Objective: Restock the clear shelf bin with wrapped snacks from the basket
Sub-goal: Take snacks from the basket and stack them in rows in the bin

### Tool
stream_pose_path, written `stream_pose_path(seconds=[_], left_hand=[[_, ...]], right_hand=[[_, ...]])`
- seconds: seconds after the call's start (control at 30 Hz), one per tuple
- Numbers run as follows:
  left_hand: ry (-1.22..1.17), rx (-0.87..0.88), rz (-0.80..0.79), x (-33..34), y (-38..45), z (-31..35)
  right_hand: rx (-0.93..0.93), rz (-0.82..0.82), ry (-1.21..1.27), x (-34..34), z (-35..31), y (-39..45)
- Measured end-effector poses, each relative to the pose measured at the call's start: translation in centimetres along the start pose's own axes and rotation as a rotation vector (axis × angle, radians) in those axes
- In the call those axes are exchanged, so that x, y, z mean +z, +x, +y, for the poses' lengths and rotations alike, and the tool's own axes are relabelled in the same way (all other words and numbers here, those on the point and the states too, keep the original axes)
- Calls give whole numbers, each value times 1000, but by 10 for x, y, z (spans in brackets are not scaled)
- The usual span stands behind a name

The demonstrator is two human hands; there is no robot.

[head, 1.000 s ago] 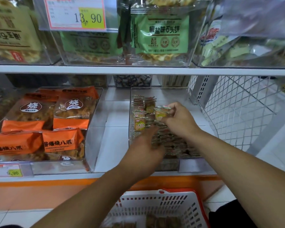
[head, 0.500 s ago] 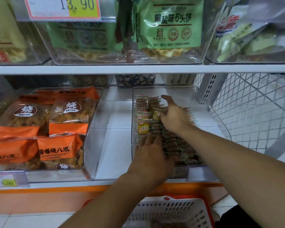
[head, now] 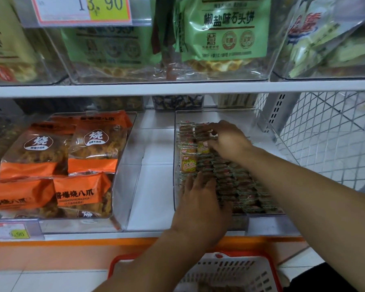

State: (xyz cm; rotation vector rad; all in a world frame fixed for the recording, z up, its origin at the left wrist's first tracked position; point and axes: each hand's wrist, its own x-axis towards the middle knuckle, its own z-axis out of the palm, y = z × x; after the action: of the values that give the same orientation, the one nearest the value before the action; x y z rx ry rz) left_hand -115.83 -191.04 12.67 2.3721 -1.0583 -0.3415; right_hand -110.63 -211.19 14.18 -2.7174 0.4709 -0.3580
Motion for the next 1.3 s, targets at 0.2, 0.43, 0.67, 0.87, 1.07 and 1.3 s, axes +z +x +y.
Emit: stream_pose_path(seconds=[0.2, 0.43, 0.67, 0.87, 1.07, 1.3], left_hand=[[29, 0, 4, 3, 2, -2], [-18, 118, 72, 1, -4, -3], [201, 480, 333, -7, -44, -7], [373, 531, -306, 46, -112, -52], [390, -144, -1043, 132, -163, -143], [270, -323, -1079, 228, -203, -173]], right_hand=[[43, 3, 79, 8, 3, 0], [120, 72, 272, 19, 0, -10], [-103, 456, 199, -28, -25, -66], [-887, 405, 276, -7, -58, -176], [-290, -1025, -176, 138, -2, -309], [234, -1133, -92, 254, 34, -376]])
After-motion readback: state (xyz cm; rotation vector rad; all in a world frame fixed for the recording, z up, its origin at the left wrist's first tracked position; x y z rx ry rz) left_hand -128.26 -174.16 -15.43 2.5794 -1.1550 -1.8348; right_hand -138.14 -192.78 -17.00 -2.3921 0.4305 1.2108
